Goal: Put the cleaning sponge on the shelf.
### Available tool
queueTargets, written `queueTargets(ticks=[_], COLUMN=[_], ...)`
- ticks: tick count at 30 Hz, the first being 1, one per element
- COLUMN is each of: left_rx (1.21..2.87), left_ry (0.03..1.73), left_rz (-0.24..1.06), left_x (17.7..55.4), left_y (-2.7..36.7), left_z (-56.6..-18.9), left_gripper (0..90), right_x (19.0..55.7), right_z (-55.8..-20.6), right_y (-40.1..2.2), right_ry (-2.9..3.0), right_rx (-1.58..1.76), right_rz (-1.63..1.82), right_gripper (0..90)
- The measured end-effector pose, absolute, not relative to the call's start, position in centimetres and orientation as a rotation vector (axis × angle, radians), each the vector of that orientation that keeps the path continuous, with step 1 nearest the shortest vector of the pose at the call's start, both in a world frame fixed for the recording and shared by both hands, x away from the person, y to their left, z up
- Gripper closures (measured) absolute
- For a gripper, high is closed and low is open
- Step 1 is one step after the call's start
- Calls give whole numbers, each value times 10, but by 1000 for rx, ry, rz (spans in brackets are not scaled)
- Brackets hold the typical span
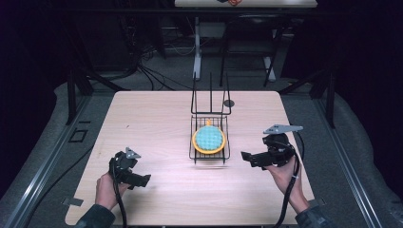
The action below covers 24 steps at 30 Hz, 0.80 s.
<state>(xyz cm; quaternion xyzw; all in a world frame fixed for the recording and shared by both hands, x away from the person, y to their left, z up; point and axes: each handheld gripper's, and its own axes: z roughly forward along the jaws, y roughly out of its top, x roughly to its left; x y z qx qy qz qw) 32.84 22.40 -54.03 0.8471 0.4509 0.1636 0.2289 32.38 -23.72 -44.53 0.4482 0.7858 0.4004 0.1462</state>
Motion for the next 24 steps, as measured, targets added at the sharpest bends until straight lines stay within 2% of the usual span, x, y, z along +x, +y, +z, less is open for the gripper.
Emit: queueTargets(ticks=[9, 24], left_rx=[2360, 2389], left_ry=[1227, 1186], left_rz=[445, 433], left_x=[329, 329], left_y=[224, 224], left_z=[-542, -545], left_gripper=[3, 3], right_x=[304, 288], right_z=[-458, -510], right_y=[-266, -308], right_ry=[2230, 2241], right_rx=[1353, 1524], right_rz=[1118, 1016], right_gripper=[0, 0])
